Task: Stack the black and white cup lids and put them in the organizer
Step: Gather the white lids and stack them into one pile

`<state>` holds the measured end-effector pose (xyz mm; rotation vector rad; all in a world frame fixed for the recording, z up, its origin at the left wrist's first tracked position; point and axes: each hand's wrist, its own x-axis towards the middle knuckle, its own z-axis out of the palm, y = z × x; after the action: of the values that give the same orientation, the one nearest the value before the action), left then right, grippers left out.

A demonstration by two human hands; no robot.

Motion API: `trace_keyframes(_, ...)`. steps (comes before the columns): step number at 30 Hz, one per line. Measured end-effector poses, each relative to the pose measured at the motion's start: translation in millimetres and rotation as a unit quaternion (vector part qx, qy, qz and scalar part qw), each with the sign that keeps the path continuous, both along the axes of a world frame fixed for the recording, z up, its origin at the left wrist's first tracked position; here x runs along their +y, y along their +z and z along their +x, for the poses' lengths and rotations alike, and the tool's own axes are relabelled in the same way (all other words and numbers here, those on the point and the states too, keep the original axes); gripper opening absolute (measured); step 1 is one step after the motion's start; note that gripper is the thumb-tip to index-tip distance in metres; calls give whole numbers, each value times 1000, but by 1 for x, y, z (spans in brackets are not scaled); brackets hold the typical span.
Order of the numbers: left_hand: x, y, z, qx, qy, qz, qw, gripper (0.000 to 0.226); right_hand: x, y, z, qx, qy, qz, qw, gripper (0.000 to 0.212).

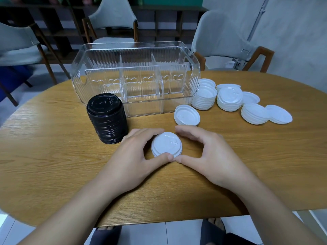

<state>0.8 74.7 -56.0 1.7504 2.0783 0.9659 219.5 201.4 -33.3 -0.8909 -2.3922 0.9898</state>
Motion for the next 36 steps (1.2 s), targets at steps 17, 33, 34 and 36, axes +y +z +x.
trace_keyframes(17, 1, -1, 7, 36, 16, -11, 999, 72, 22, -14, -15, 42, -105, 161, 980, 31)
trace_keyframes(33, 3, -2, 5, 35, 17, -13, 999, 76, 29, -21, -37, -68, -142, 256, 954, 7)
trace_keyframes(34, 3, -2, 5, 34, 17, -14, 999, 76, 28, -20, -36, -66, -148, 259, 952, 9)
trace_keyframes(36, 3, -1, 5, 32, 15, -14, 999, 76, 26, -18, -33, -58, -157, 249, 954, 19)
